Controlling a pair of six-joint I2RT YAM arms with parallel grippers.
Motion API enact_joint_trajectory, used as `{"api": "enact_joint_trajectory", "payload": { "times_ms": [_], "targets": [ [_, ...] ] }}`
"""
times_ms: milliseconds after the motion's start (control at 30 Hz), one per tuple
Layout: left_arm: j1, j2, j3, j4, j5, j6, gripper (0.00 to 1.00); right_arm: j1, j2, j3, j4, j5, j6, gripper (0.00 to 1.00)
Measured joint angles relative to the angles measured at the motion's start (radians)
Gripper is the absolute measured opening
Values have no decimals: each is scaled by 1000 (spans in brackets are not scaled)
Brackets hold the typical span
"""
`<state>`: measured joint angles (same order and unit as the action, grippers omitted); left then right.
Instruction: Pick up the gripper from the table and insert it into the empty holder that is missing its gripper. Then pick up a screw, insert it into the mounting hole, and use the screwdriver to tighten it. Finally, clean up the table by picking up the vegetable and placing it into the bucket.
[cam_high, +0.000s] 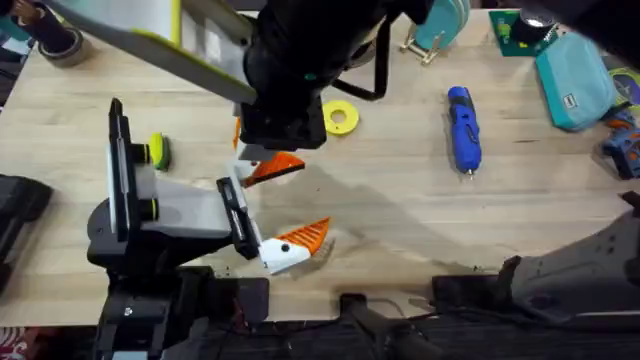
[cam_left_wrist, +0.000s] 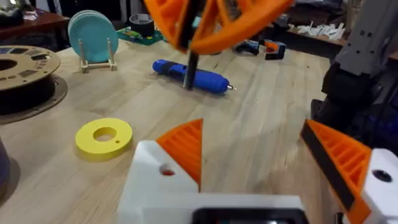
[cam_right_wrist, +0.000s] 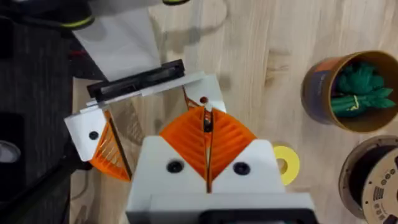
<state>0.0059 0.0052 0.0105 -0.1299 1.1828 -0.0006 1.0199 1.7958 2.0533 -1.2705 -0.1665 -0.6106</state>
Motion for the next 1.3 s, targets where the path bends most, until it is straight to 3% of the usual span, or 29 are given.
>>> {"api": "enact_joint_trajectory", "payload": {
  "times_ms": [1300],
  "targets": [
    [0, 0, 0, 0, 0, 0, 985, 0, 26, -85, 66, -41, 0, 6]
  ]
}}
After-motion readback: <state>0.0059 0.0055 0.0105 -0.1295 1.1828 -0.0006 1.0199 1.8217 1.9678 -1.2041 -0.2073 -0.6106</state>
